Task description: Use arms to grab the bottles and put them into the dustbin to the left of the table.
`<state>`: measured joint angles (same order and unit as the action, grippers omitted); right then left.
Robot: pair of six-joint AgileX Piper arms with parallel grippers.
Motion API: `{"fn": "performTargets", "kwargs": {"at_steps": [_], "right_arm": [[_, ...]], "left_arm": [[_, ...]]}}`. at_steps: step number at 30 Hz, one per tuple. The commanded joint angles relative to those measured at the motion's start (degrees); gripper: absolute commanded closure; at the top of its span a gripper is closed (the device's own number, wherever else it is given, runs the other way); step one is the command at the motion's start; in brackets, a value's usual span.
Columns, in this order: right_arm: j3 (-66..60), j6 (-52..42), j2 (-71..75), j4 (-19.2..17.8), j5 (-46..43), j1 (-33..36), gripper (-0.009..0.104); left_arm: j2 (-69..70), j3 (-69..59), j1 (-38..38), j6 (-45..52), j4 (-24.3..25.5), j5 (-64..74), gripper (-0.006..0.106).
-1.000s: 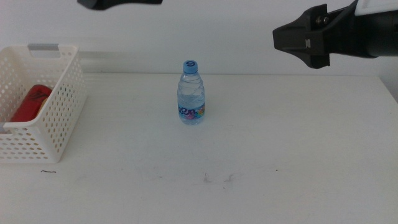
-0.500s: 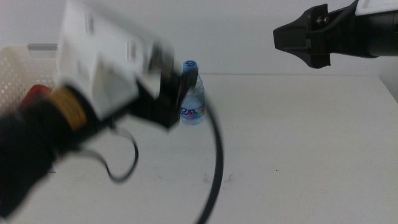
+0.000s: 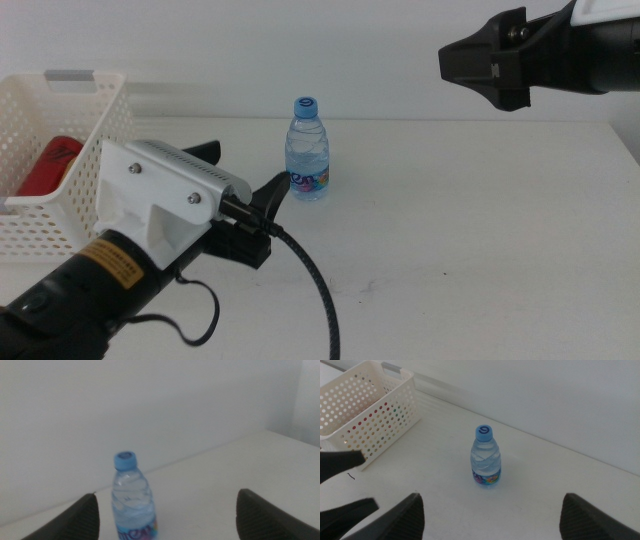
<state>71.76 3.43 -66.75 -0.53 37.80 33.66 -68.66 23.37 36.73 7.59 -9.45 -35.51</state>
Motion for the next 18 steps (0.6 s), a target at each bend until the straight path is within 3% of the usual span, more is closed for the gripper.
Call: {"fn": "performTargets", "kwargs": {"at_steps": [1, 9, 18], "right_arm": [[-0.1, -0.3, 0.1, -0.2, -0.4, 0.1, 0.007], [-0.1, -0.3, 0.1, -0.2, -0.4, 0.1, 0.007], [-0.1, -0.3, 0.1, -0.2, -0.4, 0.1, 0.007]], "left_arm": [[-2.8, 0.6, -0.9, 1.2, -1.0, -4.9, 0.007], [-18.1, 8.7, -5.9, -6.5, 5.7, -9.7, 0.007], [-35.3, 20.9, -5.9, -6.4, -0.7, -13.2, 0.007]]}}
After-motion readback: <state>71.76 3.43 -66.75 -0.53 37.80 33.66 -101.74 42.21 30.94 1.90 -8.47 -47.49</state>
